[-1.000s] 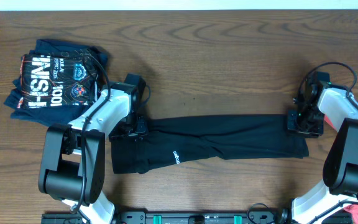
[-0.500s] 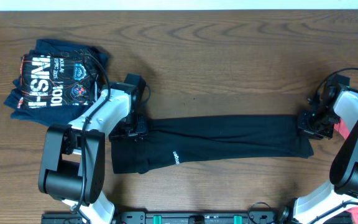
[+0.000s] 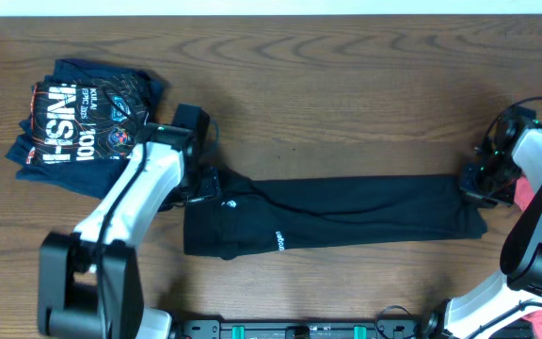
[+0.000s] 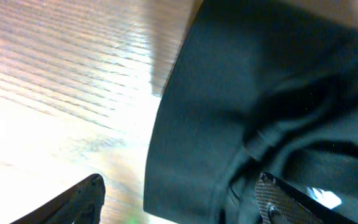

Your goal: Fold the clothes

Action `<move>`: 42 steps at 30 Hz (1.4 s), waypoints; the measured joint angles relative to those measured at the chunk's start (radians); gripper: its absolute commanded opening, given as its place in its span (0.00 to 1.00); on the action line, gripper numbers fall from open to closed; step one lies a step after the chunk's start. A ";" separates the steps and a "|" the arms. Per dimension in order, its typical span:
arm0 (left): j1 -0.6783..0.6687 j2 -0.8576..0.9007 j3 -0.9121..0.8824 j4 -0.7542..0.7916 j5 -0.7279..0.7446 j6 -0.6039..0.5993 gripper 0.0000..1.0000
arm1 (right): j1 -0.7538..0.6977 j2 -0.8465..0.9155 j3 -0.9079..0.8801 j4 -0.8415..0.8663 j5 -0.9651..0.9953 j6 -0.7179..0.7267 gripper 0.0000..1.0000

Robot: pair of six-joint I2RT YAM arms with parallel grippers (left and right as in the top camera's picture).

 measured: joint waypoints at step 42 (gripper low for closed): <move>0.000 -0.068 0.000 -0.003 0.048 0.000 0.79 | 0.789 -0.095 0.057 -0.078 -0.157 0.248 0.23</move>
